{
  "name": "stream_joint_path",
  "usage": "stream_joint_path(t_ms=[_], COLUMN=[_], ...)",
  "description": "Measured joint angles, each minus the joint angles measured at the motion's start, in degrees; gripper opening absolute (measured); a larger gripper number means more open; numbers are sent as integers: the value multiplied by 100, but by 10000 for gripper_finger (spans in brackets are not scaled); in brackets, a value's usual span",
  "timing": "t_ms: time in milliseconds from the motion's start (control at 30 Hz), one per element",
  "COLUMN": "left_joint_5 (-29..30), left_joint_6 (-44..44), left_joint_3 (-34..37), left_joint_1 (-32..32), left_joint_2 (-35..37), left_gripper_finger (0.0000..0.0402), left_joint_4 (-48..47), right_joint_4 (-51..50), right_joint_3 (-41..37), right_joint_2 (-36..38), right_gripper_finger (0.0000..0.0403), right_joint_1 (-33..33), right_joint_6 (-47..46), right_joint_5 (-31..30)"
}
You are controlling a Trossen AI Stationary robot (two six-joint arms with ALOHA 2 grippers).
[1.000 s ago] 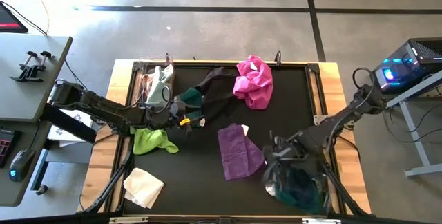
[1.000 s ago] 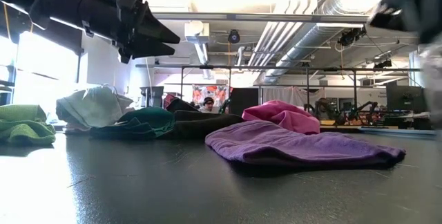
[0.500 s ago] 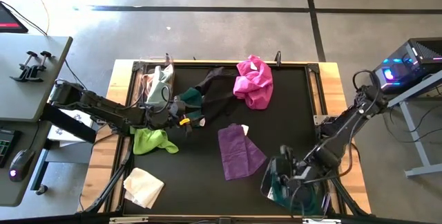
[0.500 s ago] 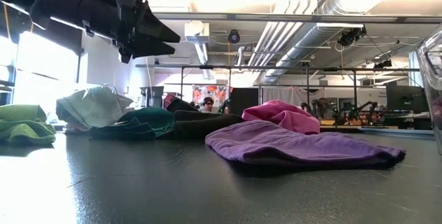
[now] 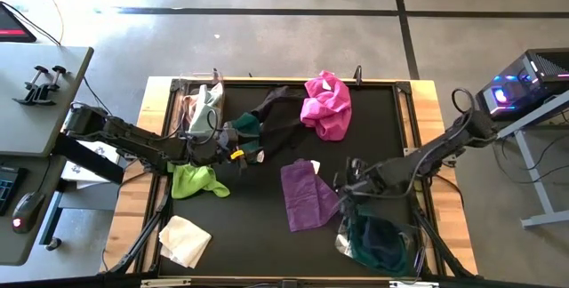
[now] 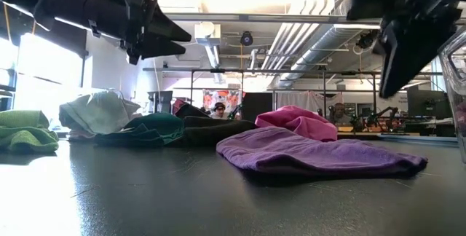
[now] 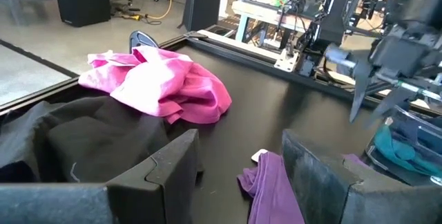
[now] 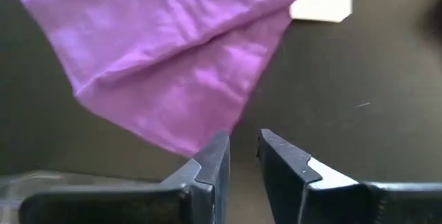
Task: Sort towels by color in basket
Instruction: Put the violet towel into the bottom transparent bin
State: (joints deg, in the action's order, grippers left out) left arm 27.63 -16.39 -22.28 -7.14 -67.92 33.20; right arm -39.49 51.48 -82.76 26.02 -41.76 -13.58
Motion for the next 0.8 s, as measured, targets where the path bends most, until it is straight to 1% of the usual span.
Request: stream_joint_path(t_ms=[67,167,233,333,467,633,700,800], left_joint_5=[-1,-1,-1,-1,-1,-1,-1,-1], left_joint_6=[-1,-47,-109,-141,-144,-145,-146,-144], left_joint_3=[0,0,0,0,0,0,0,0], left_joint_1=[0,-17,-17,-17,-40,-44,-44,-44], left_joint_2=[0,0,0,0,0,0,0,0], left_gripper_finger=[195,195,195,195,195,195,195,195], left_joint_4=[-33,-69,-94,-102,-94,-82,-80,-75], right_joint_4=[272,663,781,779,762,266,26,-124], right_joint_3=[-183,-367,-369,-307,-240,-240,-240,-233], right_joint_2=[0,0,0,0,2,2,2,2], right_gripper_finger=[75,75,75,75,75,75,75,75], right_joint_1=[-196,-285,-243,-122,155,515,656,767], right_joint_6=[137,438,473,433,398,-320,-517,-609], right_joint_5=[606,1407,1774,2153,2367,2689,2565,2131])
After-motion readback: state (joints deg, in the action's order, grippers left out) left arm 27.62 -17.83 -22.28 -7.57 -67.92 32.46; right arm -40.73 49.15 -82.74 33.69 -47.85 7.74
